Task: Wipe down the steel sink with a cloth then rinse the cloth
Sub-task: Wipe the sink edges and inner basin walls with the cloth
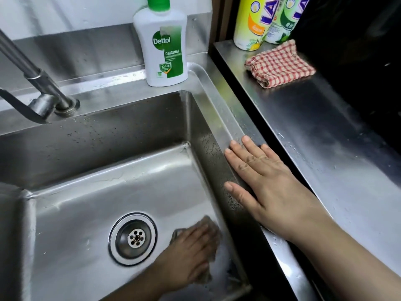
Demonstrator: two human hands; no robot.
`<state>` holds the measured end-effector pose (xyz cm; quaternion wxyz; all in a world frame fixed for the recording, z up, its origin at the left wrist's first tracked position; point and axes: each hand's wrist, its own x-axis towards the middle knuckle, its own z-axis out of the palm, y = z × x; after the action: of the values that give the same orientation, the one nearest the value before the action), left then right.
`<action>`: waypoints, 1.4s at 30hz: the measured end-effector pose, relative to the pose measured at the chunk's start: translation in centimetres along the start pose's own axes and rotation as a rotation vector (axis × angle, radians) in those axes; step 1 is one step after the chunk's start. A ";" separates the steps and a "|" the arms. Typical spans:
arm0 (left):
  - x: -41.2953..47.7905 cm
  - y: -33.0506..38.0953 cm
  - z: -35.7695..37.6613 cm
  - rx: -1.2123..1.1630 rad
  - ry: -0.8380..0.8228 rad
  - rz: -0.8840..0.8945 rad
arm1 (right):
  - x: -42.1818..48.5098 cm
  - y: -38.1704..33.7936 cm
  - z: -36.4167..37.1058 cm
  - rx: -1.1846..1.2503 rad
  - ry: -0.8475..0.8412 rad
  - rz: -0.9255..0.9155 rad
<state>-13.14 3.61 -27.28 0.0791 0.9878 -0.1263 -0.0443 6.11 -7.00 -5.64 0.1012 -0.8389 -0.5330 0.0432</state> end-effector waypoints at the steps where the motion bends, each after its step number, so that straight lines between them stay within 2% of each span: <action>1: -1.0 -0.1 -0.1 0.022 -0.004 0.062 | 0.0 0.0 0.0 -0.001 -0.001 0.001; 3: -1.1 -2.1 -0.6 0.035 0.012 0.030 | 0.1 0.0 0.0 0.000 -0.002 0.002; 8: 3.6 -10.7 -3.2 -0.111 0.090 -0.486 | 0.1 0.0 0.1 0.002 -0.005 0.004; 12: 5.0 -14.5 -4.3 -0.161 0.113 -0.622 | 0.1 -0.1 -0.1 -0.007 -0.007 0.007; 17: -1.1 -15.3 -3.7 -0.166 0.238 -0.946 | 0.1 -0.1 0.0 -0.009 -0.014 0.011; 21: -6.2 -16.8 -3.4 -0.148 0.283 -1.084 | 0.1 0.0 0.0 -0.006 -0.016 0.005; 27: -13.6 -18.5 -1.6 -0.124 0.449 -1.638 | 0.1 0.1 0.0 0.005 -0.016 0.007; 30: -12.6 -18.3 -2.2 -0.136 0.482 -1.758 | 0.1 0.1 0.0 0.012 -0.021 0.006; 32: -11.0 -18.3 -2.5 -0.144 0.465 -1.765 | 0.1 0.1 0.0 0.009 -0.025 0.009; 33: -9.9 -18.1 -2.7 -0.154 0.455 -1.713 | 0.2 0.0 0.0 0.008 -0.027 0.010; 39: 0.6 -14.0 -3.1 -0.180 0.311 -1.229 | 0.2 -0.2 -0.1 -0.030 -0.034 0.022; 42: 4.2 -12.4 -3.6 -0.171 0.231 -0.919 | 0.2 -0.2 -0.2 -0.014 -0.057 0.029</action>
<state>-5.66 14.92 -26.14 0.1460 0.9298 0.3370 0.0250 6.03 -6.74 -5.38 0.0794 -0.8457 -0.5238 0.0646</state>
